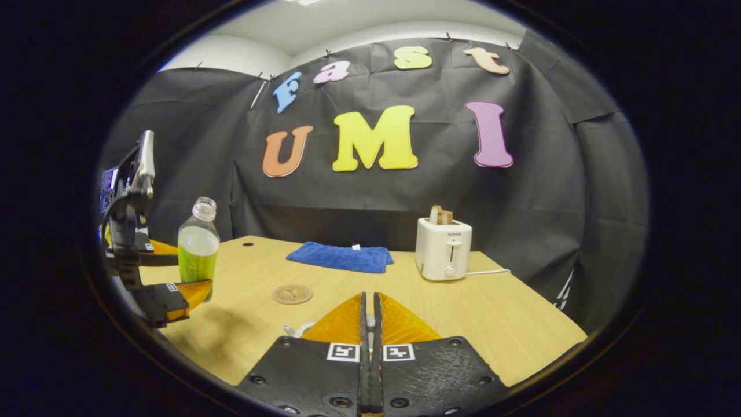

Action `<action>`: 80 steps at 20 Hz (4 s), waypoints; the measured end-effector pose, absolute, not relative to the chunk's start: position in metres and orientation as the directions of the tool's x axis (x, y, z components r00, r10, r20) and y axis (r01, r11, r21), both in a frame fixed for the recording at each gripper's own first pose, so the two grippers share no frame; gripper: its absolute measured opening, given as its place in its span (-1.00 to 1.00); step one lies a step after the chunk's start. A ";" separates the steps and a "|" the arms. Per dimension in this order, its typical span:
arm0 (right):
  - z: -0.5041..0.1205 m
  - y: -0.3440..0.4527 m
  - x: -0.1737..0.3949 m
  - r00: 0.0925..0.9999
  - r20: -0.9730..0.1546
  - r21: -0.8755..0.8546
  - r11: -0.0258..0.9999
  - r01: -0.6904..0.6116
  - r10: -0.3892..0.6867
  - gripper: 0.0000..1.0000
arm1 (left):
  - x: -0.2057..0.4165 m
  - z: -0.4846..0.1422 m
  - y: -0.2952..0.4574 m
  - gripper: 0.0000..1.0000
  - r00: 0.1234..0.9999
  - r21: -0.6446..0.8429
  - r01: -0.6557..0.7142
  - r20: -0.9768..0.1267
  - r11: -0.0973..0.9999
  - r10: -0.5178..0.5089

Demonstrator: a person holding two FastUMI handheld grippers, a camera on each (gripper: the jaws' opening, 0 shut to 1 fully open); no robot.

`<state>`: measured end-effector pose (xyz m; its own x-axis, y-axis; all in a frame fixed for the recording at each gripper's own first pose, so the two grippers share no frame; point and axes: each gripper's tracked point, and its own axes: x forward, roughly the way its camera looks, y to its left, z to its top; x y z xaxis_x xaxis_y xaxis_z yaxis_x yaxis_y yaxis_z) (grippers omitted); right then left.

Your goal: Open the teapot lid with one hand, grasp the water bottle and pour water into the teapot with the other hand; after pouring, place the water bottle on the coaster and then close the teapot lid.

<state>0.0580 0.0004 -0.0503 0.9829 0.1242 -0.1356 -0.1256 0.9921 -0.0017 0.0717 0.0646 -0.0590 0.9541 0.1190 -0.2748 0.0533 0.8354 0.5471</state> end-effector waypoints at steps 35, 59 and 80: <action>-0.073 -0.071 0.032 0.984 -0.162 0.037 0.997 -0.072 0.077 -1.00 | 0.104 -0.036 0.005 0.51 0.972 0.948 0.231 -0.214 -0.219 0.102; -0.073 -0.078 0.028 0.985 -0.157 0.043 0.997 -0.071 0.077 -1.00 | 0.109 -0.013 -0.012 0.51 0.984 0.879 0.176 -0.142 -0.443 0.108; -0.075 -0.081 0.024 0.984 -0.159 0.063 0.995 -0.075 0.084 -1.00 | 0.113 0.001 -0.024 0.50 0.994 0.822 0.108 -0.086 -0.559 0.066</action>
<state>0.0244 -0.0812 -0.0755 0.9836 0.0841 -0.1594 -0.0749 0.9952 0.0629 0.1129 -0.0237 0.0009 0.9941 0.0656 -0.0862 0.1082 -0.5590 0.8221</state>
